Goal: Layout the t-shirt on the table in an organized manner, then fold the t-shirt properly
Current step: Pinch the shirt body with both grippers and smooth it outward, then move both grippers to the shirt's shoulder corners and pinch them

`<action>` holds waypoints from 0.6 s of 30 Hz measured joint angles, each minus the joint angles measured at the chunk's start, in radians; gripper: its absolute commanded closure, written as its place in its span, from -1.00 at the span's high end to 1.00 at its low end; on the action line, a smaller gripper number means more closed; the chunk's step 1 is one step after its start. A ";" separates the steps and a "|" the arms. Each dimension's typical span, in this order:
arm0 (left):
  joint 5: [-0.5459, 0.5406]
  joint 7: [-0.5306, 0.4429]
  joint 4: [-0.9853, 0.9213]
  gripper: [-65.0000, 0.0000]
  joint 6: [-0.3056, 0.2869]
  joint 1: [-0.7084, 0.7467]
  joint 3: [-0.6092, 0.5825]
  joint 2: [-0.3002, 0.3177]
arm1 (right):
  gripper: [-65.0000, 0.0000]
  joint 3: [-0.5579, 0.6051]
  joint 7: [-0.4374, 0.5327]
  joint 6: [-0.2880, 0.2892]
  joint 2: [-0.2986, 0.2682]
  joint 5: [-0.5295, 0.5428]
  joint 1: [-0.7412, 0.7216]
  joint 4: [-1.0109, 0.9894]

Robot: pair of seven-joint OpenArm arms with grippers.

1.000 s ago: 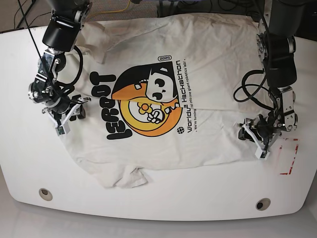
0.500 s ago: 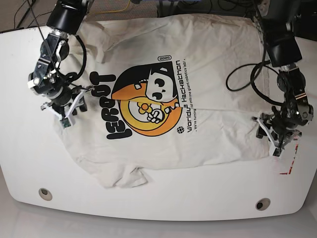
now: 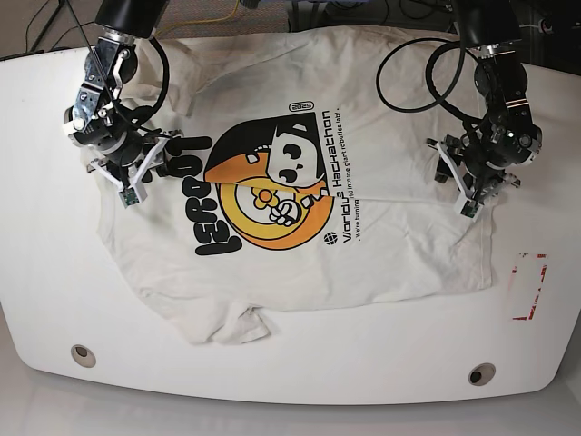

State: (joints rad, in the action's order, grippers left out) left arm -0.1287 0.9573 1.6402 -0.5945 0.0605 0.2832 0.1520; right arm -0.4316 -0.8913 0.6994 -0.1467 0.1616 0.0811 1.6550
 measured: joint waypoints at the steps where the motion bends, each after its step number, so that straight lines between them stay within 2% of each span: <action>1: 0.002 0.000 -0.015 -0.19 0.001 0.003 0.000 -0.002 | -0.40 0.000 0.011 0.000 0.002 0.000 0.000 -0.015; 4: -0.001 -0.010 -0.070 -0.19 0.002 0.000 0.000 -0.005 | -0.40 0.000 0.048 0.000 0.002 0.000 -0.001 -0.065; 7: -0.013 -0.071 -0.119 -0.19 0.003 -0.013 0.003 -0.001 | -0.40 -0.003 0.089 0.000 -0.001 0.003 -0.002 -0.109; 15: -0.055 -0.218 -0.326 -0.18 -0.010 -0.121 -0.005 0.064 | -0.40 -0.003 0.187 0.001 -0.011 0.027 -0.053 -0.232; 18: -0.064 -0.250 -0.412 -0.18 -0.012 -0.176 -0.004 0.085 | -0.40 -0.003 0.197 0.004 -0.011 0.032 -0.085 -0.273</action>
State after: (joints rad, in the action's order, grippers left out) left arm -0.1925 0.7071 1.2282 -0.6064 -0.1154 0.2794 0.2375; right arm -0.4351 -0.6941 0.7036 -0.1577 0.1932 -0.0044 1.3823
